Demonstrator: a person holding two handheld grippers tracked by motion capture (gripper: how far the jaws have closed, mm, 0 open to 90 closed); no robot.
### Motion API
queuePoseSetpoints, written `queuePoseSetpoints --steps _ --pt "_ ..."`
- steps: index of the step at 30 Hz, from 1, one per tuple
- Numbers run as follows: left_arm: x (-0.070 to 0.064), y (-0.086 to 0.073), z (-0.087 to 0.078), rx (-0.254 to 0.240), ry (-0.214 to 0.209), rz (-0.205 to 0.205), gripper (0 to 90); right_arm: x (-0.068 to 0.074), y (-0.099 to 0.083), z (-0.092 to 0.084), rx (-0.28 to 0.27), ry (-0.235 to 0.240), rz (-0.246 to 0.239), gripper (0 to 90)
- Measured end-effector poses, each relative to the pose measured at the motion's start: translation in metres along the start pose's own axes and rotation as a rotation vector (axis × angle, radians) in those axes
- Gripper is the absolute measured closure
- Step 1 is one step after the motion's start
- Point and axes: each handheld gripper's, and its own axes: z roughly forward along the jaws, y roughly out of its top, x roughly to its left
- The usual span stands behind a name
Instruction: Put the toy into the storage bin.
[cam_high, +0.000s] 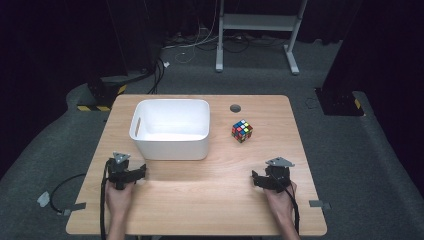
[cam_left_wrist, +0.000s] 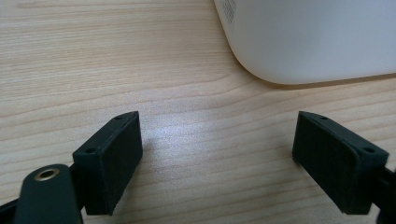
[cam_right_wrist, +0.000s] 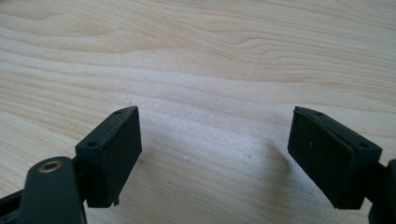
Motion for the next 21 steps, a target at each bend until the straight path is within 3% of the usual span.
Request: queuePoseSetpoints --steps 21 --pt "0.0 0.0 0.0 0.0 -0.001 0.0 16.0 0.016 0.003 -0.019 -0.049 0.061 -0.005 16.5"
